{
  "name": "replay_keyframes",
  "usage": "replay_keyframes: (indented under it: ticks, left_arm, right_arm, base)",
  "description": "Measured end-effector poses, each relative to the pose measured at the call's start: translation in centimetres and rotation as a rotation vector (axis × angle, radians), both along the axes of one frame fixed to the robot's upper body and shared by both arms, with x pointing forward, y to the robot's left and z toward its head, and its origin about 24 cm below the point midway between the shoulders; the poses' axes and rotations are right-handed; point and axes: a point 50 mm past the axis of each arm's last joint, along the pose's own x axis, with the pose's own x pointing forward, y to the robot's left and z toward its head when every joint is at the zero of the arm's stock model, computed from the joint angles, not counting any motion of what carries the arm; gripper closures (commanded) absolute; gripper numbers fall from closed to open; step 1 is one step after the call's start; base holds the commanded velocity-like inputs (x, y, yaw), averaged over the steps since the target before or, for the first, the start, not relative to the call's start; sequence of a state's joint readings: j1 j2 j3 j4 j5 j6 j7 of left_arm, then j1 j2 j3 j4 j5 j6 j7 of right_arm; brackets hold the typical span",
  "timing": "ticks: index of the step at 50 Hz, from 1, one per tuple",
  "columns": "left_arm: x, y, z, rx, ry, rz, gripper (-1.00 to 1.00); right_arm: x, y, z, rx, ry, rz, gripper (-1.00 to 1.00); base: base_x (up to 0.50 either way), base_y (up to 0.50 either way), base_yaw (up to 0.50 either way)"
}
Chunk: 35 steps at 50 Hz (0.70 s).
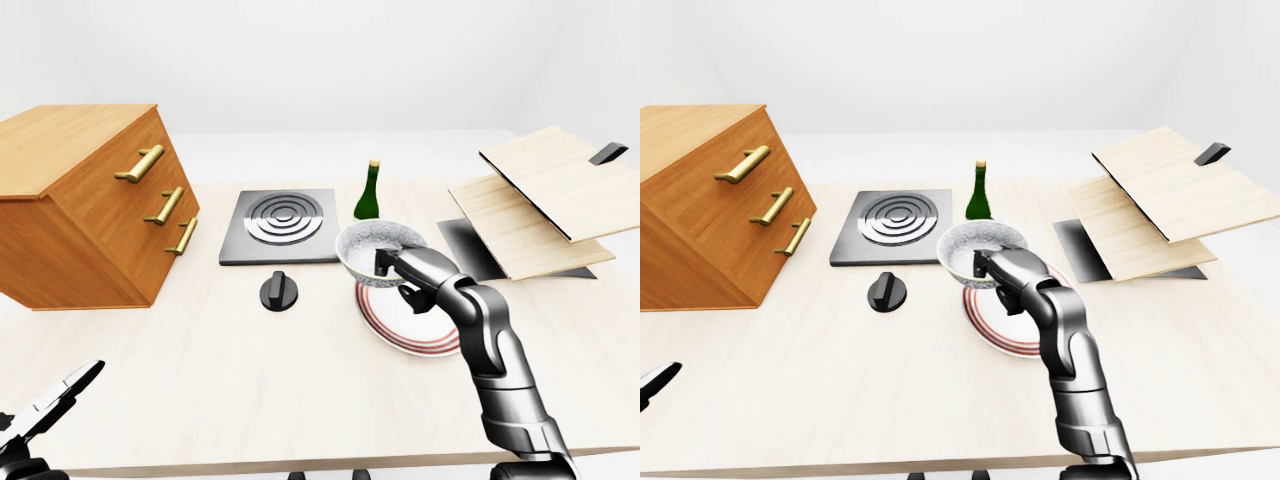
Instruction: Pick up the akita bowl and put it on the plate.
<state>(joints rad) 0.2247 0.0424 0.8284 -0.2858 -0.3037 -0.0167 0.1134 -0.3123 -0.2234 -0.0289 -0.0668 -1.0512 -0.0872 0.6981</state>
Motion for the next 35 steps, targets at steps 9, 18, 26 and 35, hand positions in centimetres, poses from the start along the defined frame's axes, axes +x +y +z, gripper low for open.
replay_keyframes:
  ticks: [9,18,26,35]
  left_arm:
    - [0.0,0.0,-0.1,0.001,0.000,0.000,-1.00]
    - [0.0,0.1,-0.2,0.002,0.000,0.000,-1.00]
    - [0.0,0.1,-0.2,0.002,0.000,0.001,-1.00]
    - [0.0,0.1,-0.2,0.001,0.000,0.001,-1.00]
  right_arm:
    - [0.0,-0.9,-0.2,-0.008,0.010,-0.024,1.00]
    - [0.0,-1.8,-0.3,-0.019,0.018,-0.051,1.00]
    - [-0.1,-2.7,-0.4,-0.028,0.022,-0.074,1.00]
    - [-0.2,-3.3,-0.4,-0.033,0.027,-0.091,1.00]
  base:
    - [0.00,0.00,0.00]
    - [0.00,0.00,0.00]
    - [0.00,0.00,0.00]
    - [0.00,0.00,0.00]
